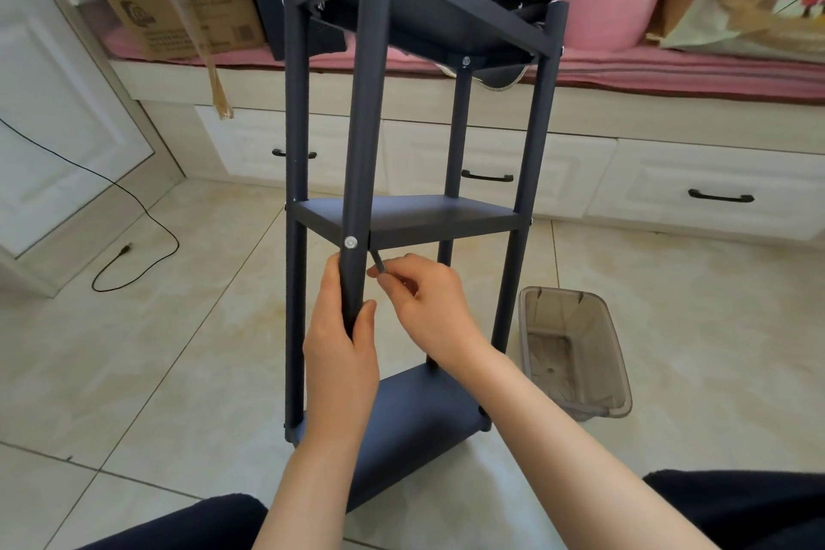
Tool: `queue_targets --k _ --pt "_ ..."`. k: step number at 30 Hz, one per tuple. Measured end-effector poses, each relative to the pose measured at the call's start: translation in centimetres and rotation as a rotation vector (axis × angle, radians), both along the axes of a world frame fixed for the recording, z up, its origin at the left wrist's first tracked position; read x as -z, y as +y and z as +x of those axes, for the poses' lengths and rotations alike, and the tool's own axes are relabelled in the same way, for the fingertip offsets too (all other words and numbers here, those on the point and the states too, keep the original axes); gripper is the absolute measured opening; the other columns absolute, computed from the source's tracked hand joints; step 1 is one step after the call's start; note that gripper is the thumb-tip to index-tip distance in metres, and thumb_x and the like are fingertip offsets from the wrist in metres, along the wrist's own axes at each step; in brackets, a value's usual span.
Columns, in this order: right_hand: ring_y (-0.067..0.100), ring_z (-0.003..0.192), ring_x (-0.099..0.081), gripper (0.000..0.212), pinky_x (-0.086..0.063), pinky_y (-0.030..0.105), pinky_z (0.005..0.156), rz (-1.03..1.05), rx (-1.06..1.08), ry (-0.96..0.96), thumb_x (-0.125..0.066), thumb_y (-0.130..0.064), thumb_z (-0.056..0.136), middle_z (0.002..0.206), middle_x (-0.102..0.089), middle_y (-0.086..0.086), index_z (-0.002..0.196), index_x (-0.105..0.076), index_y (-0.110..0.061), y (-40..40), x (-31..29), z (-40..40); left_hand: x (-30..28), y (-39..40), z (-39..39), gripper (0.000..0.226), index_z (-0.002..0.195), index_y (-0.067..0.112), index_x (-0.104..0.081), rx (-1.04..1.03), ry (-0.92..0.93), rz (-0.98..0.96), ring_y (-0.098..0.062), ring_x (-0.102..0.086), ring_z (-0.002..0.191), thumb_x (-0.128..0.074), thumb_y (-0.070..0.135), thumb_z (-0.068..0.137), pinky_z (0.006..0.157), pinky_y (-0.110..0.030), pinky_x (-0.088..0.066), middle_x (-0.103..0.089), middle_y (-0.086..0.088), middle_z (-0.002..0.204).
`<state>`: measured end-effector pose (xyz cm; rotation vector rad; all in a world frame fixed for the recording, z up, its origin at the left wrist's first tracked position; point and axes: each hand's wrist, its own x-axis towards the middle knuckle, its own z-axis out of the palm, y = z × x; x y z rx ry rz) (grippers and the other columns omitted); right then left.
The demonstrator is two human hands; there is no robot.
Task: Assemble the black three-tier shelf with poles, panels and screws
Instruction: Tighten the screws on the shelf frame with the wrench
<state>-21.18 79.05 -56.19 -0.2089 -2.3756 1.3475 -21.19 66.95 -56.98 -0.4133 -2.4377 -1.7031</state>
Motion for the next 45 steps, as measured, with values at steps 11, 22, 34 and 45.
queue_targets --k 11,22,34,45 --pt "0.011 0.062 -0.044 0.018 -0.039 0.022 0.058 0.044 0.135 0.176 -0.062 -0.016 0.097 0.068 -0.05 0.001 0.093 -0.077 -0.007 -0.9 1.0 -0.9 0.1 -0.7 -0.1 0.064 0.153 0.04 -0.032 -0.017 -0.032 -0.012 0.002 -0.049 0.125 -0.056 0.013 0.101 0.101 -0.012 -0.04 -0.052 0.018 0.142" --pt "0.02 0.071 -0.055 0.015 -0.05 0.04 0.06 0.117 0.201 0.426 -0.065 -0.01 0.093 0.077 -0.06 0.005 0.097 -0.075 -0.001 -2.6 3.5 -2.6 -0.2 -0.8 -0.3 0.066 0.154 0.038 -0.032 -0.009 -0.071 0.017 0.003 -0.05 0.127 -0.058 0.011 0.1 0.097 -0.001 -0.038 -0.052 0.018 0.143" --pt "0.026 0.082 -0.063 0.013 -0.054 0.043 0.069 -0.024 0.158 0.461 -0.062 -0.003 0.093 0.088 -0.067 0.013 0.094 -0.073 0.004 -3.6 4.4 -5.1 -0.9 -0.6 -0.7 0.066 0.154 0.038 -0.033 0.016 -0.096 0.026 -0.001 -0.051 0.13 -0.058 0.011 0.099 0.111 -0.033 -0.045 -0.054 0.017 0.142" --pt "0.011 0.076 -0.062 0.013 -0.052 0.023 0.068 -0.174 0.179 0.375 -0.063 -0.009 0.094 0.086 -0.072 0.004 0.099 -0.075 -0.004 -2.7 4.3 -5.5 -1.0 -0.1 -0.9 0.065 0.154 0.04 -0.033 0.029 -0.085 0.015 0.005 -0.05 0.129 -0.058 0.013 0.1 0.107 -0.018 -0.044 -0.054 0.022 0.14"
